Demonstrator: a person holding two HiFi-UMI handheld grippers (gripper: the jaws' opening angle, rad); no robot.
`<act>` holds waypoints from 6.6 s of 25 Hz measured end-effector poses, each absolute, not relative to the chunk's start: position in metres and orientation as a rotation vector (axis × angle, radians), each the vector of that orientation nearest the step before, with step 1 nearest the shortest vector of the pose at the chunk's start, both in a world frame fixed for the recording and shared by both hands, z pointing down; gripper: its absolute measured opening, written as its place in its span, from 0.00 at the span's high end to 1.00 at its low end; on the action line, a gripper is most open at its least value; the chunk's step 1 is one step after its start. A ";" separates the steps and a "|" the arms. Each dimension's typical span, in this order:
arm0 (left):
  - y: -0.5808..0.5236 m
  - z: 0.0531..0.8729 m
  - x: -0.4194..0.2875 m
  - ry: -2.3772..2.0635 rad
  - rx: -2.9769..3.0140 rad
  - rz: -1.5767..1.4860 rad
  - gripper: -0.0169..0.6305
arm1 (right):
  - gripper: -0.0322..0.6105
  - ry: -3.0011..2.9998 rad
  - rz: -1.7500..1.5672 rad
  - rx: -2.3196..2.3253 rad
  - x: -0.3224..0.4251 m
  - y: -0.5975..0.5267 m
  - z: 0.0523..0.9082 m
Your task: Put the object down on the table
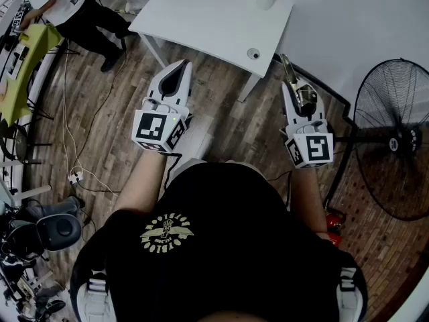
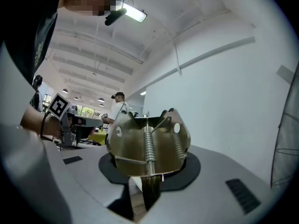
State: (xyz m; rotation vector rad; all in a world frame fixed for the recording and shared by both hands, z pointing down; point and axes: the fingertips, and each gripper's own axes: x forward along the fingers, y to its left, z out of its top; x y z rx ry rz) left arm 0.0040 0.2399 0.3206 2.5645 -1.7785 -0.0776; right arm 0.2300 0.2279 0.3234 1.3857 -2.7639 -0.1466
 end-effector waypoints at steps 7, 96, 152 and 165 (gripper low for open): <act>0.234 0.324 0.026 -1.844 2.530 -0.063 0.96 | 0.77 -2.795 -0.136 1.311 0.246 0.221 0.331; 0.008 0.360 -0.098 -1.625 2.583 -0.018 0.96 | 0.77 -2.715 0.015 1.414 0.114 0.017 0.340; -0.215 0.376 -0.074 -1.788 2.476 0.111 0.96 | 0.77 -2.921 0.043 1.167 0.113 -0.235 0.340; -0.237 0.370 -0.087 -1.808 2.476 0.126 0.96 | 0.77 -2.948 0.042 1.166 0.100 -0.262 0.330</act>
